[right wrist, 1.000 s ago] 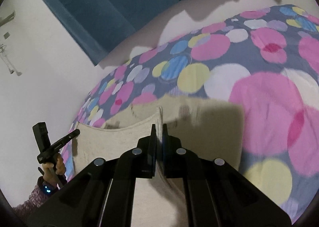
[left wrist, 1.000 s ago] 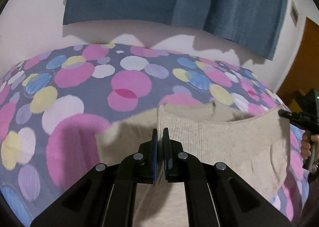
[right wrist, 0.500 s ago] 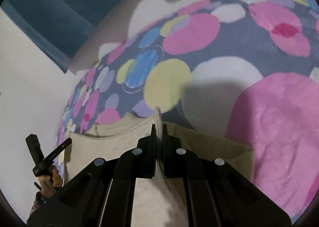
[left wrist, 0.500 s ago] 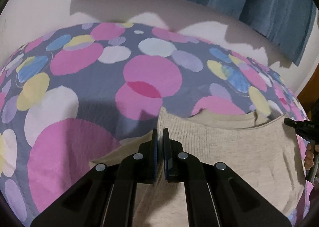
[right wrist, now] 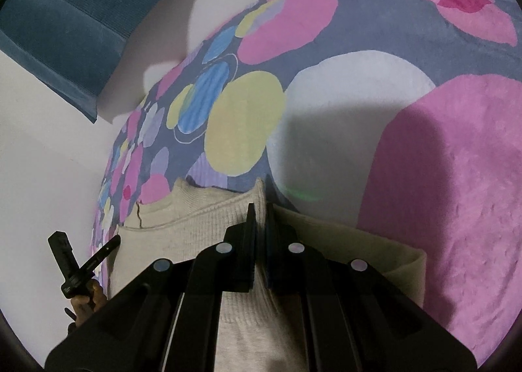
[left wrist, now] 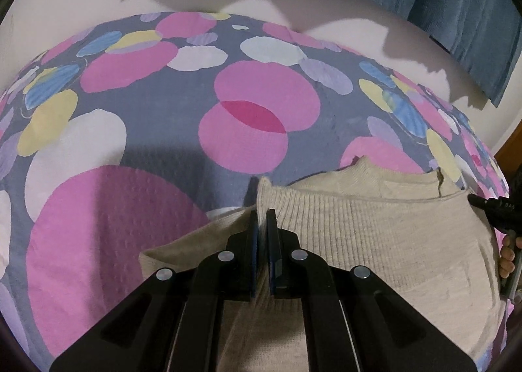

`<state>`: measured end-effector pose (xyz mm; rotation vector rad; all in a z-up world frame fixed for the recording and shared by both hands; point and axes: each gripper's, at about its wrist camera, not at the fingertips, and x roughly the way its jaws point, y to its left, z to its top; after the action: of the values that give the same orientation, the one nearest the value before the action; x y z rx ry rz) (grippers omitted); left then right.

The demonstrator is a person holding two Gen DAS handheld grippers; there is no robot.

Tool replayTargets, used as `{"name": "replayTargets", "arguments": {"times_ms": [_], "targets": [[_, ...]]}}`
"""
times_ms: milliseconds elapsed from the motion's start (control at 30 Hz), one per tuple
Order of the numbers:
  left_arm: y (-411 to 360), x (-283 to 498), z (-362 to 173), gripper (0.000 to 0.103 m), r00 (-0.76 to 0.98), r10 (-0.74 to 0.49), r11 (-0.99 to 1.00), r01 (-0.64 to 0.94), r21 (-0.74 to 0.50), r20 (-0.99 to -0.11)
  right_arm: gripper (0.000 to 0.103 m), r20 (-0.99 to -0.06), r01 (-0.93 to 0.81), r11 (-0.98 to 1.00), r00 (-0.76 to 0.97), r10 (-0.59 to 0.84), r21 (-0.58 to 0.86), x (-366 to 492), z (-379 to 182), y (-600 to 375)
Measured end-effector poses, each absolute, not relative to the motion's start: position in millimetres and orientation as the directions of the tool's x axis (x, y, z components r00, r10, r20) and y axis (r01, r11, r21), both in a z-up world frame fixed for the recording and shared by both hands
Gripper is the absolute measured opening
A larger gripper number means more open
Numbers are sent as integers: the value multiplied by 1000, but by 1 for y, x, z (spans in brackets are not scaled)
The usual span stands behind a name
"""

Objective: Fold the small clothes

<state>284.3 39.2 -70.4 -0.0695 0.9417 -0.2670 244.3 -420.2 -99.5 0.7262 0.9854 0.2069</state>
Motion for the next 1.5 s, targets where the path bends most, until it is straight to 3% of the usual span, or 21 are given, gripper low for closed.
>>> {"name": "replayTargets", "arguments": {"times_ms": [400, 600, 667, 733, 800, 833, 933, 1033, 1200, 1333, 1433, 1500], "targets": [[39, 284, -71, 5, 555, -263, 963, 201, -180, -789, 4, -678, 161, 738, 556, 481, 655, 242, -98, -424], [41, 285, -71, 9, 543, -270, 961, 197, -193, -795, 15, -676, 189, 725, 566, 471, 663, 236, -94, -427], [43, 282, -68, 16, 534, -285, 957, 199, -209, -796, 18, -686, 198, 736, 571, 451, 648, 231, -88, -426], [47, 272, -61, 50, 529, -313, 949, 206, -239, -789, 32, -685, 205, 738, 584, 435, 643, 222, -80, -424], [58, 256, -51, 65, 557, -343, 939, 202, -277, -756, 42, -668, 193, 733, 604, 435, 652, 213, -71, -420], [63, 249, -47, 67, 564, -358, 934, 203, -295, -744, 49, -658, 185, 731, 614, 436, 657, 208, -66, -417], [80, 225, -42, 74, 564, -391, 919, 199, -341, -727, 53, -629, 142, 724, 624, 464, 675, 197, -51, -395], [94, 201, -42, 74, 568, -410, 910, 204, -360, -714, 63, -586, 75, 701, 617, 526, 709, 195, -40, -362], [100, 178, -46, 74, 577, -360, 933, 217, -288, -733, 65, -575, -14, 691, 542, 613, 723, 220, -34, -294], [116, 180, -58, 74, 546, -408, 908, 163, -385, -732, 66, -586, -14, 676, 485, 649, 737, 244, -45, -256], [119, 184, -68, 74, 504, -462, 879, 151, -452, -730, 70, -664, 56, 708, 407, 628, 704, 260, -76, -235], [117, 186, -70, 74, 497, -471, 877, 170, -450, -729, 70, -649, 44, 707, 438, 622, 706, 259, -81, -235]]}}
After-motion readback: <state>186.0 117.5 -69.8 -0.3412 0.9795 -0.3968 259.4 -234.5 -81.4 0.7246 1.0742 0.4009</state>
